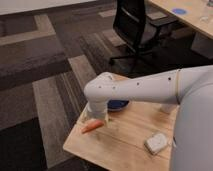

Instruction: Drag the pepper across the table

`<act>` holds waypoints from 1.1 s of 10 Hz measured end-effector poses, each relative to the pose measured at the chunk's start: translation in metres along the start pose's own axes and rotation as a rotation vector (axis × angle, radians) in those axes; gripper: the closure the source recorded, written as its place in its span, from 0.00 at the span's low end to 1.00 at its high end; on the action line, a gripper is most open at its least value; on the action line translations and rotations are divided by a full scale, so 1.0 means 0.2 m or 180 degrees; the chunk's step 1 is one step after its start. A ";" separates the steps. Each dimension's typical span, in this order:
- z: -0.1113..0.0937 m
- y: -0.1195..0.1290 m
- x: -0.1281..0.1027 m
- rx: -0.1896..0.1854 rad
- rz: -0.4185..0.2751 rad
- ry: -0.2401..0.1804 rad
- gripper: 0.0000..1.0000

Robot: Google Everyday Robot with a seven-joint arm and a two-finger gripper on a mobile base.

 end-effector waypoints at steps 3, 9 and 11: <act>0.04 -0.02 -0.02 0.0021 0.0040 -0.0042 0.35; 0.12 -0.05 -0.05 -0.0008 0.0094 -0.0073 0.35; 0.14 -0.04 -0.09 0.0003 0.0078 -0.0103 0.35</act>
